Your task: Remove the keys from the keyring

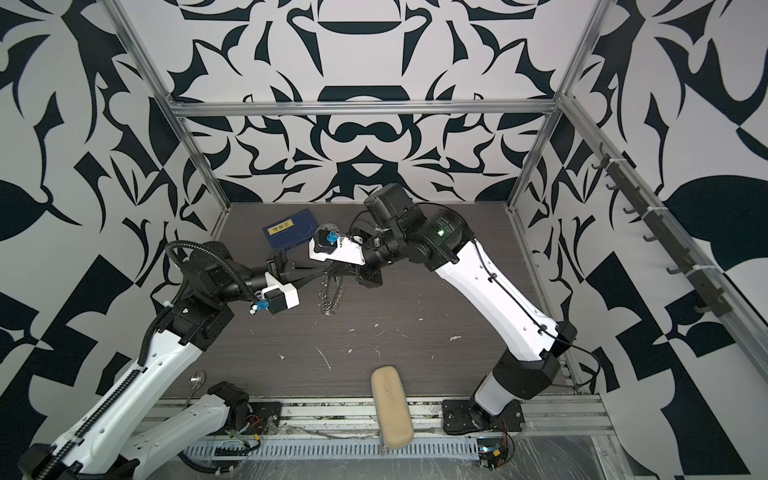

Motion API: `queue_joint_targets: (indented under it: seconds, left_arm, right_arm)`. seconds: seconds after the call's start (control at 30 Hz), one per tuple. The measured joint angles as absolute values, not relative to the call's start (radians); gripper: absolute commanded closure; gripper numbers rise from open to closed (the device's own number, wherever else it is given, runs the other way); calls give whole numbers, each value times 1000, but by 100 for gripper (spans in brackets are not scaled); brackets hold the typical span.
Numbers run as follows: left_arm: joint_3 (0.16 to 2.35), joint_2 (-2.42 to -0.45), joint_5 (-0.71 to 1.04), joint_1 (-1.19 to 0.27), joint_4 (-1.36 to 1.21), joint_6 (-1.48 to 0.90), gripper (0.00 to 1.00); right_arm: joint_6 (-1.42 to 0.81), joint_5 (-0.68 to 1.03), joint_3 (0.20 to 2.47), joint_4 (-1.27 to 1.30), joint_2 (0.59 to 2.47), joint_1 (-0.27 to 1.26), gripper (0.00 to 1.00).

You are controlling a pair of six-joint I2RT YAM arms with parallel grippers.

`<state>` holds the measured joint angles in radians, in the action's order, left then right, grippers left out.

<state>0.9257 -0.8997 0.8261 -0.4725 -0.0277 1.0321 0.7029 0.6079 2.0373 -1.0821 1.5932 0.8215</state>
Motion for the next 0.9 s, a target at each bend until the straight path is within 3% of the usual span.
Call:
queue_joint_targets:
  seconds: [0.1,0.23,0.37,0.63,0.9]
  left_arm:
    - [926,-900,815,-472,-22,1033,100]
    - [926,-900,807,-474,-17,1033,100]
    - [926,-900,807,-474,-18,1024,100]
    - [926,-900,820,-474,-44,984,100]
    - [926,-900,840,-474,-68,956,100]
  right_arm:
    - [696,598,2055,-1098,1604,824,100]
    - [686,583,2058,-1099,1605,825,73]
    - [681,553,2050,-1081,1584,824,65]
    - [709,490,1988,-1039,1481,824,67]
    - [737,486,1987,-1034,1509,825,69]
